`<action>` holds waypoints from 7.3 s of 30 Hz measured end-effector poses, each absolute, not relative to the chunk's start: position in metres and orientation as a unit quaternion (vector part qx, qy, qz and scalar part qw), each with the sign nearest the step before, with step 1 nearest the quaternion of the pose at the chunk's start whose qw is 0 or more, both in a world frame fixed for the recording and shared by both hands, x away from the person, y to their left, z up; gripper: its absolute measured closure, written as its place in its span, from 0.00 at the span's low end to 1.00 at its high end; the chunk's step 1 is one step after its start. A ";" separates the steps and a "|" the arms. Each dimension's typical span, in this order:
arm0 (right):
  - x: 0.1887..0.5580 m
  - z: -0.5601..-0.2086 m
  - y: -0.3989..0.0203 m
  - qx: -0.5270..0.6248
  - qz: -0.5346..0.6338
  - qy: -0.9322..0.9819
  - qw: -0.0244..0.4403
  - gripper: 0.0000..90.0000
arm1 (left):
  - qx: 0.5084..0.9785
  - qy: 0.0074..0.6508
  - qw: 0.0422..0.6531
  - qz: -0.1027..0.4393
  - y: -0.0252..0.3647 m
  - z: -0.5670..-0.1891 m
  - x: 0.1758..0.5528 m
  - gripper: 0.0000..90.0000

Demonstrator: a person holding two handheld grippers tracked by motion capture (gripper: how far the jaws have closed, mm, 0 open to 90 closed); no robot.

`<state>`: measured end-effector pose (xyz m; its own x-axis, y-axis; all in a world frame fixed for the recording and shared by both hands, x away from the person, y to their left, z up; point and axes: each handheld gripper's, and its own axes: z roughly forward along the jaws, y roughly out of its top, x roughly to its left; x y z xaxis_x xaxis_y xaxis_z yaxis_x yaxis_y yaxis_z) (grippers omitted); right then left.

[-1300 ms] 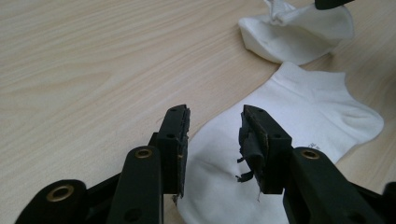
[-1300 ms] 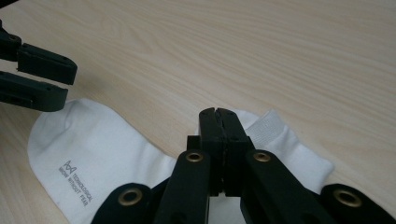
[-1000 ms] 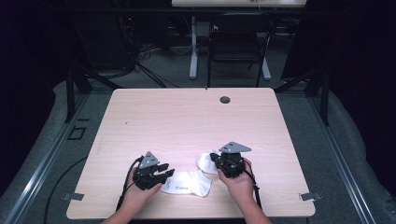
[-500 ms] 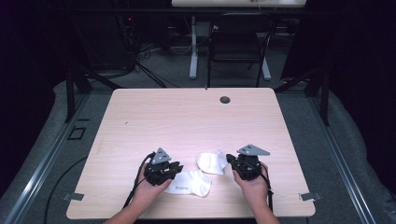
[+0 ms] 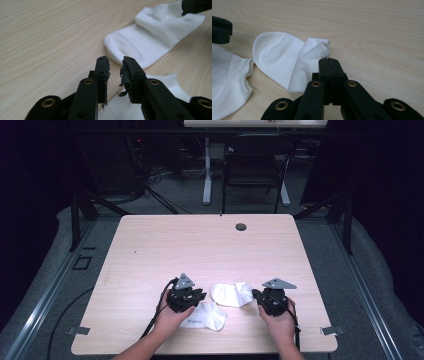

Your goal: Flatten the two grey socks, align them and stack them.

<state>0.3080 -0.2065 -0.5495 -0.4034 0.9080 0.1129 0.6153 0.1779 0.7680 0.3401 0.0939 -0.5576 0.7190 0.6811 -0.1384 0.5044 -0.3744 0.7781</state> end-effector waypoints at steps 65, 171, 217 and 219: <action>0.327 -0.562 -0.190 0.493 0.380 0.766 0.161 0.71 | 0.814 0.417 0.391 0.105 0.107 -0.571 0.374 0.80; 0.282 -0.552 -0.130 0.412 0.414 0.807 0.088 0.97 | 0.814 0.413 0.400 0.082 0.189 -0.559 0.288 0.99; 0.273 -0.574 -0.110 0.362 0.363 0.850 0.121 0.63 | 0.843 0.353 0.392 0.103 0.173 -0.577 0.286 0.66; 0.273 -0.574 -0.111 0.360 0.360 0.852 0.120 0.63 | 0.844 0.351 0.391 0.105 0.173 -0.578 0.286 0.66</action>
